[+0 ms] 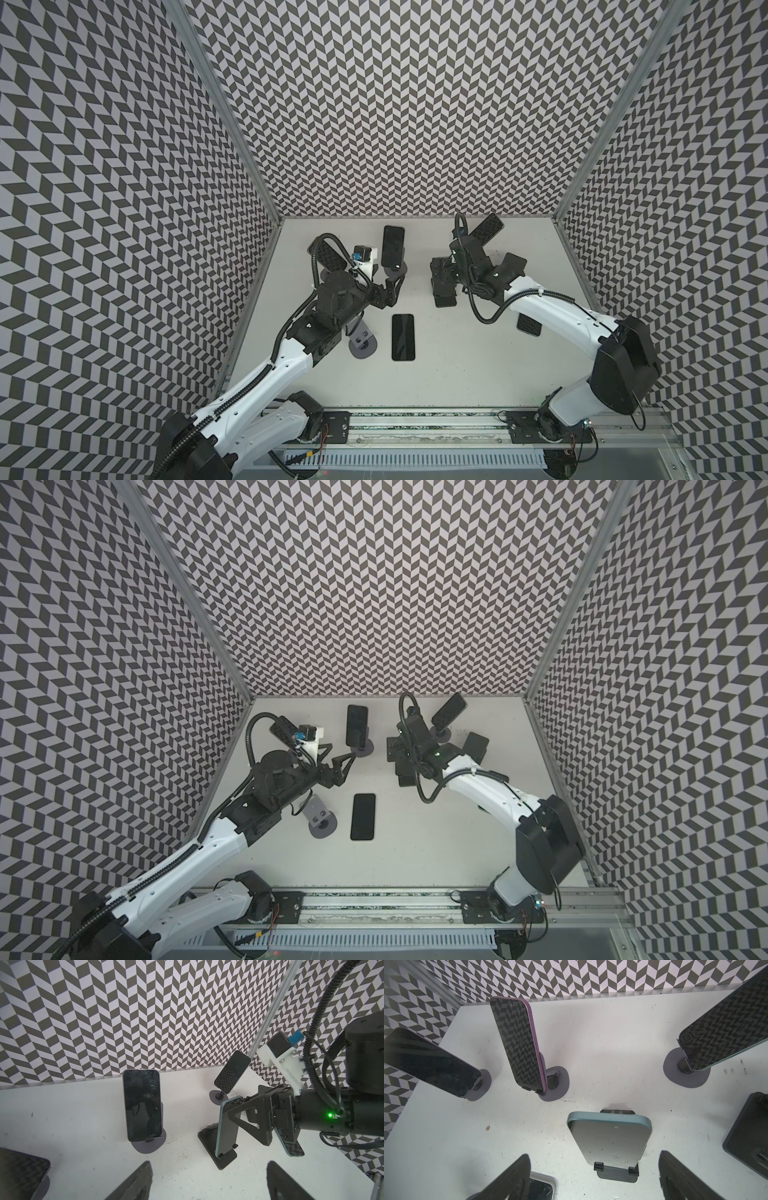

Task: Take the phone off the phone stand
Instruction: 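Lower the right gripper and close it on the teal-edged phone's top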

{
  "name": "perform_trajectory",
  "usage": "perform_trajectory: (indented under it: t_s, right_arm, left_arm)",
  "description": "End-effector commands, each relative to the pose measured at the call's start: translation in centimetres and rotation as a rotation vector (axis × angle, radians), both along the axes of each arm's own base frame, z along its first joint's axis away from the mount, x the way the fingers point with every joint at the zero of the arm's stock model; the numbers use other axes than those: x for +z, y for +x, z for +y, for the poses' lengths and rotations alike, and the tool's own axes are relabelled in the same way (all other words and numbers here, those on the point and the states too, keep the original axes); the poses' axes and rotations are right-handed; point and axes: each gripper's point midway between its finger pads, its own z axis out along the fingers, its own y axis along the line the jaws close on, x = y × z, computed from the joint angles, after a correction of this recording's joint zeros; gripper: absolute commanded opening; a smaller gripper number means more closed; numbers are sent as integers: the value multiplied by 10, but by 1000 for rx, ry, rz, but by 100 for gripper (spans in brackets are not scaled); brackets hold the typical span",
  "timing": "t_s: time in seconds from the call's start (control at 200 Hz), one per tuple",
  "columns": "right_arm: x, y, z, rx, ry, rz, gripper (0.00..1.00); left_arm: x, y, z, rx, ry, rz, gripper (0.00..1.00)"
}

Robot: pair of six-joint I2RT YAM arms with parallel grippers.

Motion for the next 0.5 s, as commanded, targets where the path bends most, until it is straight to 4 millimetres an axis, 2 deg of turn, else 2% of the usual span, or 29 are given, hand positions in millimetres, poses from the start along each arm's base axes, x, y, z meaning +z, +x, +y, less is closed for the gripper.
perform_trajectory:
  t_s: [0.0,0.265,0.496]
  right_arm:
    - [7,12,2,16,0,-23,94]
    - [3,24,-4,12,-21,-27,95]
    - [2,32,0,23,-32,-34,95]
  left_arm:
    - [10,7,2,25,-22,-18,88]
    - [9,10,2,31,-16,-12,90]
    - [10,13,3,34,-6,-15,90]
